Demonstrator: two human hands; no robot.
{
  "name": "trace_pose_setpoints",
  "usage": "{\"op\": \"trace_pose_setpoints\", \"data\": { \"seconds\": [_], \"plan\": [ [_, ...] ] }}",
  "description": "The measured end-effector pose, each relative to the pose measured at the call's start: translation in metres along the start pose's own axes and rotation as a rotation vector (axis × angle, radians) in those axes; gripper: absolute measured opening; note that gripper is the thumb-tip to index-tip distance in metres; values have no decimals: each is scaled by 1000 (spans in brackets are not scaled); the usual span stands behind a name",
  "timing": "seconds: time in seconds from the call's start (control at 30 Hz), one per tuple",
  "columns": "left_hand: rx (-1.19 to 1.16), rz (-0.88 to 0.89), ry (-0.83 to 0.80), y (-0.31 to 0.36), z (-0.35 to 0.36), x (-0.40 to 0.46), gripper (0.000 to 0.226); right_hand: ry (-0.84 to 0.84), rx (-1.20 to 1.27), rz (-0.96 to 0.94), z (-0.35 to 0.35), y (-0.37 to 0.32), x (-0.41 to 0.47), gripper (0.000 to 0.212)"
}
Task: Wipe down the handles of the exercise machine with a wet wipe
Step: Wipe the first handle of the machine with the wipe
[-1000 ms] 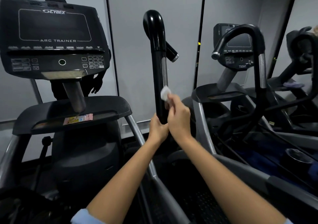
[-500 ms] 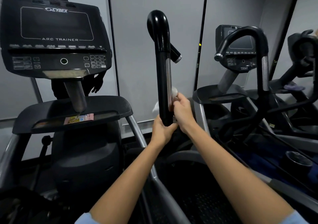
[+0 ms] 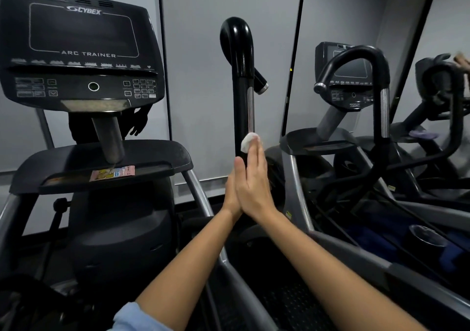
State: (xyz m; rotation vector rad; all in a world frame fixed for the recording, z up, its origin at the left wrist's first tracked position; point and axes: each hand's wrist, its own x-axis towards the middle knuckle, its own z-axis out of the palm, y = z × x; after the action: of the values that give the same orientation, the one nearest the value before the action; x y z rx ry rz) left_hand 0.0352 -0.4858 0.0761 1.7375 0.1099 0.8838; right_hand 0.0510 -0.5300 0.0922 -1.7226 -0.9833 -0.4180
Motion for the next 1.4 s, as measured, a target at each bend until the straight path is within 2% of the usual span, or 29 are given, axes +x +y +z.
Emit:
{"op": "trace_pose_setpoints", "data": {
  "seconds": [0.07,0.13,0.23,0.43,0.57,0.6,0.67,0.73,0.77,0.83,0.9,0.93,0.97,1.0,1.03,1.07,1.13,1.23,1.33,1.4],
  "plan": [
    [48,-4,-10,1,-2,-1,33,15,-173,-102,2,-4,24,70],
    [-14,-55,52,-3,1,6,27,23,-379,-216,-1,-21,61,72],
    [-65,-104,48,1,2,11,35,52,-567,-253,-7,-24,90,70],
    [108,-129,54,0,-1,-5,42,5,-1067,-278,1,8,9,64],
    [-151,-193,58,-3,-4,-1,18,-140,-1205,-276,-7,-26,54,63],
    [-303,-269,76,-2,-4,2,16,-127,-1230,-265,-8,-37,71,62],
    [-341,-322,116,1,3,6,21,-57,-1273,-248,-4,-45,93,62],
    [-171,-272,152,4,2,3,14,-24,-1246,-242,-2,-39,92,63],
    [28,-180,168,3,0,4,14,-32,-1229,-246,-1,-33,82,63],
    [252,-75,137,1,-1,-1,21,-71,-1182,-285,-1,-14,47,62],
    [83,-114,33,2,15,-8,38,-92,-1053,-228,15,10,11,61],
    [231,-18,108,-5,22,-12,44,-97,-925,-125,24,16,0,63],
    [274,-51,166,-1,28,-11,50,-105,-712,-30,27,24,-6,70],
    [343,-5,320,4,35,-6,55,-20,-681,15,29,28,0,76],
    [346,-8,314,2,28,-3,55,43,-573,-14,25,20,10,76],
    [400,41,208,2,18,-3,50,91,-435,-59,18,6,15,69],
    [225,87,33,-8,0,-1,38,-79,-515,-215,-7,-8,45,61],
    [54,-73,66,-9,-2,5,38,-23,-464,-261,-13,-24,83,62],
    [132,-68,23,-3,0,0,45,-45,-530,-281,-4,-8,59,62],
    [134,3,38,-2,-2,-2,46,-77,-563,-276,-2,10,26,63]
  ]
}}
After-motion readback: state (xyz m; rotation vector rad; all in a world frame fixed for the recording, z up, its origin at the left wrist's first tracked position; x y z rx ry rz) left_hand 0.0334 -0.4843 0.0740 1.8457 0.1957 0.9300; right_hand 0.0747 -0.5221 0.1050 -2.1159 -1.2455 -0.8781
